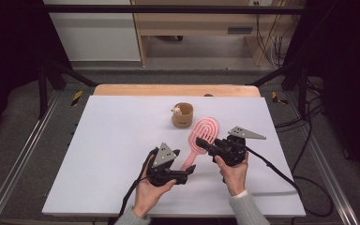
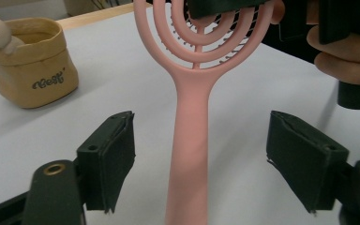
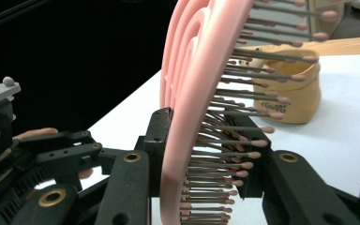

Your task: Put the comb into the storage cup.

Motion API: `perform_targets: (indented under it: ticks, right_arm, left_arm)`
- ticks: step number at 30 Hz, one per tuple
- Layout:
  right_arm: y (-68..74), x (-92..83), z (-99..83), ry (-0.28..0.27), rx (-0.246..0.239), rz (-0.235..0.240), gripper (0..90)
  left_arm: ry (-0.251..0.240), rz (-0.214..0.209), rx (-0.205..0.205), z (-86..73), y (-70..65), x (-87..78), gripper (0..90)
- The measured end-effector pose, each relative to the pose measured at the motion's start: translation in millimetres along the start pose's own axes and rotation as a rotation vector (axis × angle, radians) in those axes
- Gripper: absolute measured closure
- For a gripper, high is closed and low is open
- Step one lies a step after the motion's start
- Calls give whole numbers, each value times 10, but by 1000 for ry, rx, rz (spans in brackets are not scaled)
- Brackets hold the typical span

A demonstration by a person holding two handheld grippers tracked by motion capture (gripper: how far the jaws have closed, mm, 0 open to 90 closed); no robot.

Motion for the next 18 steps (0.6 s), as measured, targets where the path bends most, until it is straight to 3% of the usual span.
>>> perform_targets:
  ticks: [10, 14, 18]
  right_arm:
    - [-29, -58, 34, -7, -15, -25, 638]
    - [-46, -82, 47, -12, -23, -37, 638]
    - [-62, -84, 45, -8, -26, -49, 638]
  left_arm:
    - [25, -25, 25, 74, 133, -180, 39]
    - [28, 29, 14, 43, 262, -249, 7]
    - [14, 47, 5, -3, 380, -340, 7]
Point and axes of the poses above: each handheld gripper's, and its own axes: x roughly forward along the jaws, z roughly out of its top, y roughly to its left, the point moved 8 cm from there along x, roughly forward along the jaws, and after that the axes turned 9 degrees about y, right-handed, at the moved point
